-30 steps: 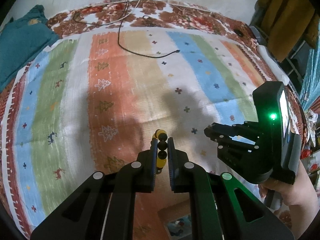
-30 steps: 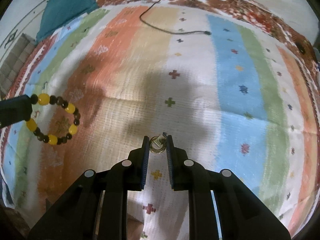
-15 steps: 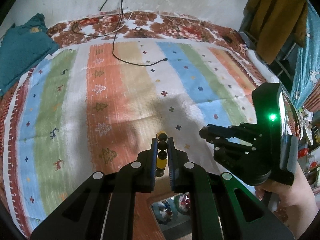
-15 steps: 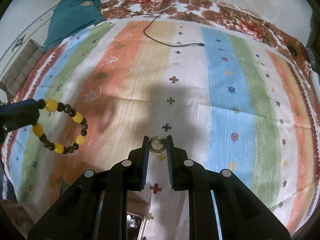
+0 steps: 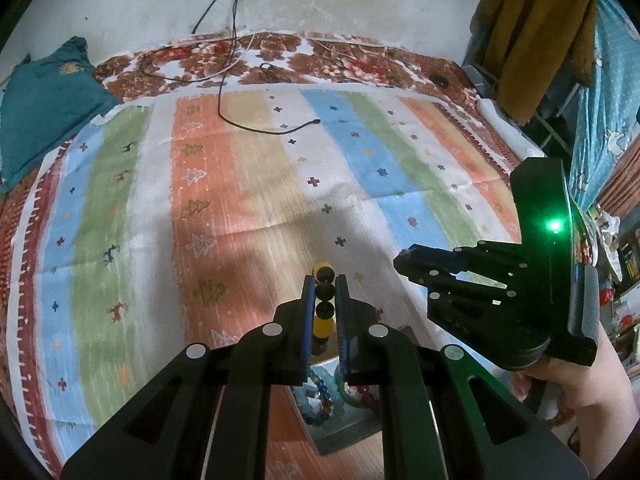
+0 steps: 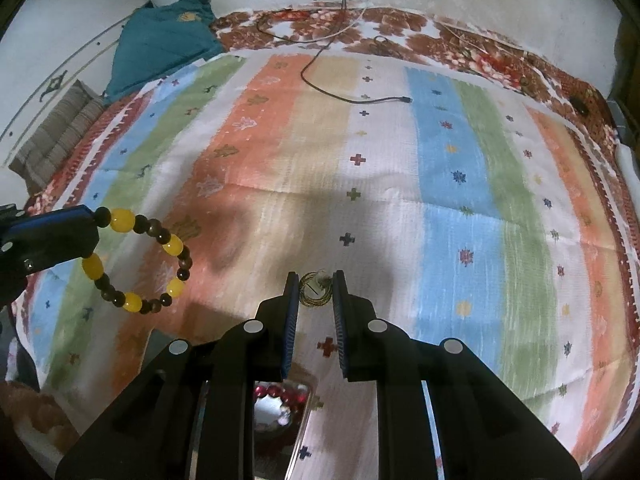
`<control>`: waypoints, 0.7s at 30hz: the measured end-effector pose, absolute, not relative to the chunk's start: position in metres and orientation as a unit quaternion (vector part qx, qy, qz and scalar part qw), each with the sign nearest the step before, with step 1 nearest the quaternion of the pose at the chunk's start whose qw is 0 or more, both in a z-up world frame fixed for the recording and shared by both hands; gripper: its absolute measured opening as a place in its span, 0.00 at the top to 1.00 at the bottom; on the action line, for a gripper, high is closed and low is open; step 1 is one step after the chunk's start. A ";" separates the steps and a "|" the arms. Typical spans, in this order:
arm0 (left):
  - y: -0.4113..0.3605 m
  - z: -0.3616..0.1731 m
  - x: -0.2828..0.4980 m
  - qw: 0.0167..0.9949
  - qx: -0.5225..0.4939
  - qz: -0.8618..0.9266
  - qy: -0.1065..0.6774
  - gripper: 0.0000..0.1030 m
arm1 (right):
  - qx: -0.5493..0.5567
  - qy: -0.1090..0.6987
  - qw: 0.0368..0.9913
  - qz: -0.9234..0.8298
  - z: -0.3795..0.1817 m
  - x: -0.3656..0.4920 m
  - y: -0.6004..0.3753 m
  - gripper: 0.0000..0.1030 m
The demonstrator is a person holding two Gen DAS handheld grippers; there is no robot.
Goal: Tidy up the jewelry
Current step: 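Carry the gold ring and yellow-and-black bracelet over the tin box with both tools, then open the right tool to drop the ring while the left tool drops the bracelet into the box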
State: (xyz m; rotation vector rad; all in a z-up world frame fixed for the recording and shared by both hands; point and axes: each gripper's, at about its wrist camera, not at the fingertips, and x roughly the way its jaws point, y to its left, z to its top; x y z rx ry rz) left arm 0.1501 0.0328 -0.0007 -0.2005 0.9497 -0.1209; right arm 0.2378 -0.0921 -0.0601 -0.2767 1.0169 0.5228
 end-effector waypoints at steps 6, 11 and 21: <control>0.026 0.002 0.127 0.889 -0.088 -0.053 0.447 0.91 | -0.131 0.472 0.833 0.257 -0.055 0.217 -0.097 0.83; 0.020 0.003 0.110 0.892 -0.084 -0.057 0.441 0.91 | -0.134 0.470 0.831 0.266 -0.054 0.200 -0.100 0.83; 0.013 0.003 0.084 0.897 -0.082 -0.064 0.430 0.91 | -0.134 0.470 0.827 0.278 -0.056 0.168 -0.111 0.83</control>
